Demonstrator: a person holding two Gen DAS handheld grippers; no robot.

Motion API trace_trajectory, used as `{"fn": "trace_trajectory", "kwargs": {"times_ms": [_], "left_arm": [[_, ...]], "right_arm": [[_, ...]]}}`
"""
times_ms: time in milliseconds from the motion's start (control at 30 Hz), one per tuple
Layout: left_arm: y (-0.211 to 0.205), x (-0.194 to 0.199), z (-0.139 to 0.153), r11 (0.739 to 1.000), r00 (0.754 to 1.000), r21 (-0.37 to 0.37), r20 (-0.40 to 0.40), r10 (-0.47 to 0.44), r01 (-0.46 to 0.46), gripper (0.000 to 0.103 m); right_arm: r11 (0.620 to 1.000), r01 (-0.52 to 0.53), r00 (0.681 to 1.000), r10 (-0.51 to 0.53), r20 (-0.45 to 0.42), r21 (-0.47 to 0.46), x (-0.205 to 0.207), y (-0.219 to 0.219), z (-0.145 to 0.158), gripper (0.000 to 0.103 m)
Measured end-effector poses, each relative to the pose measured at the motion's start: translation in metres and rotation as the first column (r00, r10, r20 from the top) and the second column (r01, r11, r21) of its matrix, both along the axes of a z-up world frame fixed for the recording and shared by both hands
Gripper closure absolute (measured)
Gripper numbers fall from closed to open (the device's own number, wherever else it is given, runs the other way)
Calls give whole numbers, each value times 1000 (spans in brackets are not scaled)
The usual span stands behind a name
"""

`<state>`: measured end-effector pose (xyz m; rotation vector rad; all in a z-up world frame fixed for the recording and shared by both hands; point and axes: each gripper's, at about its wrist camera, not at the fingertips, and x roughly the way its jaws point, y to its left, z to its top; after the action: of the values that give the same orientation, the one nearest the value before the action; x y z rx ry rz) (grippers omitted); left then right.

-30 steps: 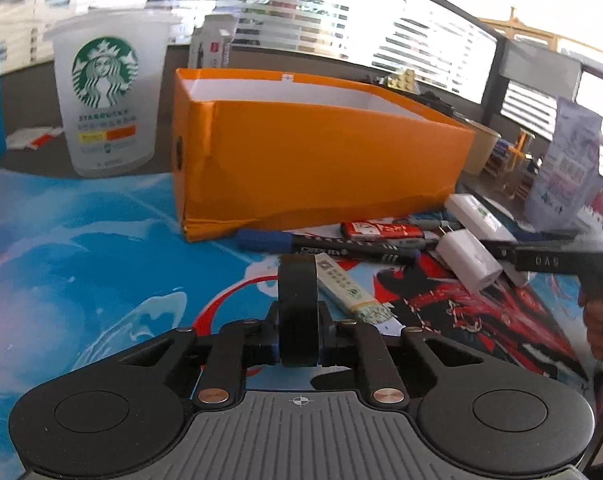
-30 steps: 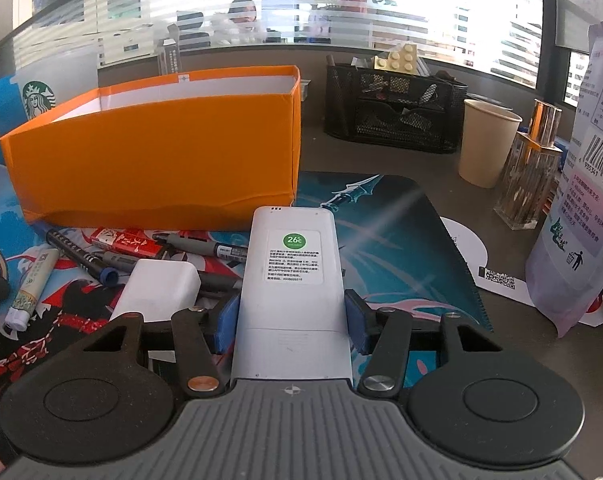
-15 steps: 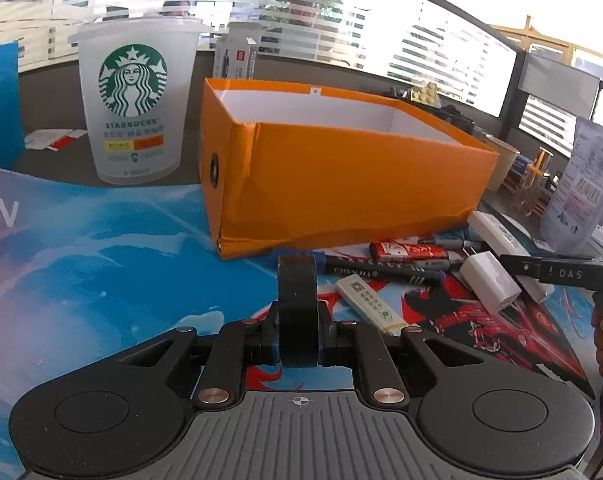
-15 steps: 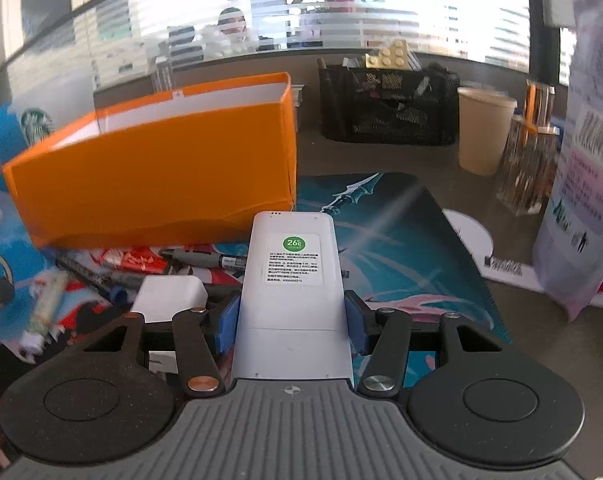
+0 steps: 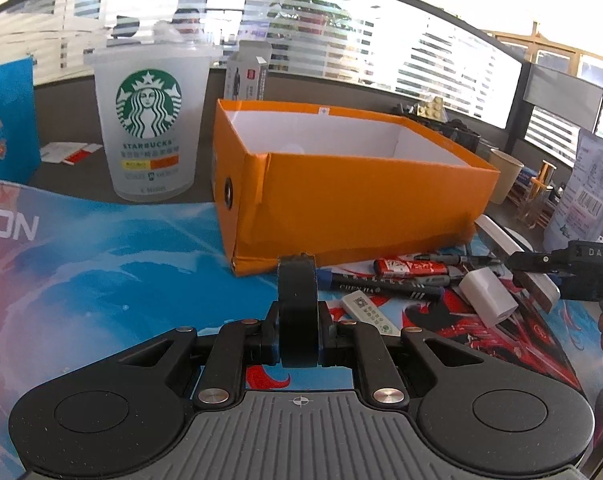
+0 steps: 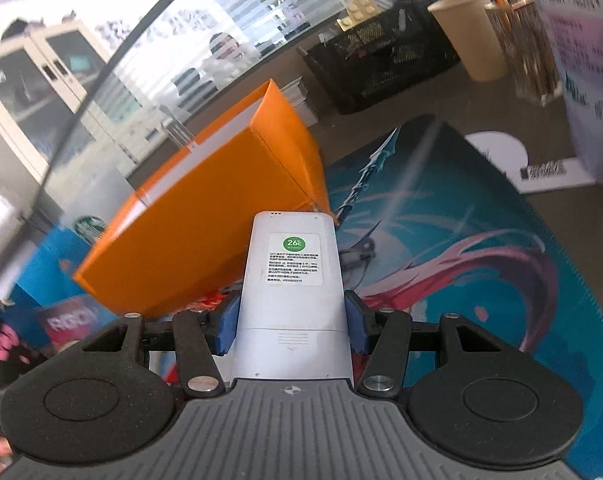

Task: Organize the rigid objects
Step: 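Carry the power bank with the right tool while the left tool carries the tape over the box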

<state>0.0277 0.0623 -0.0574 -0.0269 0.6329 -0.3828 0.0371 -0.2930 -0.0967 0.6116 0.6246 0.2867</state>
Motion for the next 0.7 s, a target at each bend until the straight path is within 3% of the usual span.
{"fn": "trace_trajectory", "kwargs": {"times_ms": [167, 700], "left_arm": [[1, -5, 8, 1000, 1000, -3, 17, 9, -9, 89], [0, -21, 55, 1000, 994, -5, 112, 14, -13, 89]], "right_arm": [[997, -16, 1000, 16, 5, 78, -2, -4, 4, 53], [998, -62, 987, 58, 153, 26, -31, 16, 61, 53]]}}
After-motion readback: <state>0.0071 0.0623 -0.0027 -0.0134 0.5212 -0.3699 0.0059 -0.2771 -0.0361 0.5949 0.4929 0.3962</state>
